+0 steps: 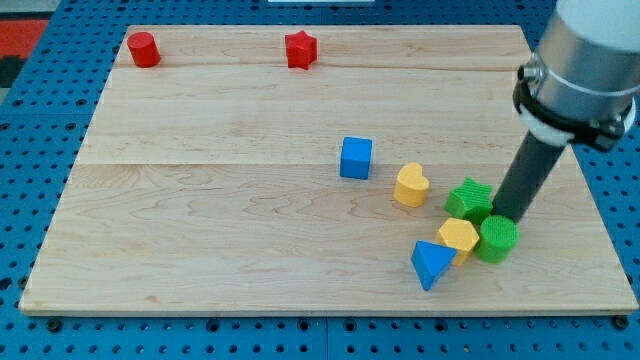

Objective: Push the green circle close to the yellow heart

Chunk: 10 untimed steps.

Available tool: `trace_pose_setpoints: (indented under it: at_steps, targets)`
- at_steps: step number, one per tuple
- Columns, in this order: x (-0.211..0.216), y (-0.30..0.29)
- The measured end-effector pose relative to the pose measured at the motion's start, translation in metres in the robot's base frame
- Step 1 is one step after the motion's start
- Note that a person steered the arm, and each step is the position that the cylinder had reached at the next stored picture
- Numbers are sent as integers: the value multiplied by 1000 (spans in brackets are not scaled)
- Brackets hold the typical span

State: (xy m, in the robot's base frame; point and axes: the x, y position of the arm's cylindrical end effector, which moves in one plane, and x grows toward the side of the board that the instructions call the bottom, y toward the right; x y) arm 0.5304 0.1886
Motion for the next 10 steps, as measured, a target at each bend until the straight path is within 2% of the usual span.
trace_pose_setpoints:
  at_steps: [1,2,3,5,6,7,8,10]
  targets:
    - [29,66]
    - [51,67]
    - [48,29]
    - [-7,-52]
    - [-12,-70]
    - [14,8]
    - [42,-11]
    - [0,-161]
